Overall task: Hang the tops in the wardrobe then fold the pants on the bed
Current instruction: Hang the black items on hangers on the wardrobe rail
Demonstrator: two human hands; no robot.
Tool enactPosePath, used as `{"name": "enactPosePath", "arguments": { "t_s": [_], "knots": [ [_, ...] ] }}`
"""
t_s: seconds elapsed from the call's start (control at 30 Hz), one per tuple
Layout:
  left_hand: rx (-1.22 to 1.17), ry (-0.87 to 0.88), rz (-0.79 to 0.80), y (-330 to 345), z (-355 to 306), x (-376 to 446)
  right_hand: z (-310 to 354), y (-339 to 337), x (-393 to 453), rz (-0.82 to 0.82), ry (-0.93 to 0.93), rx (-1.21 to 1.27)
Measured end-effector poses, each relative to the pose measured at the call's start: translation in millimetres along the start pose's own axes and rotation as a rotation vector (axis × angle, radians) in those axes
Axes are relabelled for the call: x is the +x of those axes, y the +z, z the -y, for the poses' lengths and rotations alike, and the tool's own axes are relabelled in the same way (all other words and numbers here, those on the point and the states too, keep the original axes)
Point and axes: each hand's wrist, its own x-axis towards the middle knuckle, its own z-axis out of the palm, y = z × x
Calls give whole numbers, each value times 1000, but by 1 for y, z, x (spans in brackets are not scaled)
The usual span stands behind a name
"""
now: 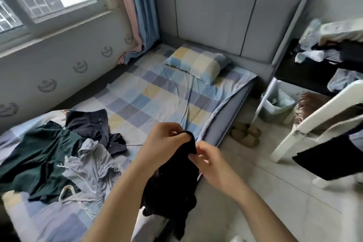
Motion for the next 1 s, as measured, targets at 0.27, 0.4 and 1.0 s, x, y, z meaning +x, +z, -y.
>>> {"name": "enactPosePath", "arguments": {
  "t_s": [0.27, 0.4, 1.0],
  "knots": [
    [355, 164, 188, 57, -64, 27, 12, -134, -45, -261, 59, 274],
    [535, 273, 274, 105, -93, 54, 13, -211, -77, -438, -10, -200],
    [302, 330, 229, 366, -145, 201, -59, -403, -190, -1191, 400, -615]
  ]
}}
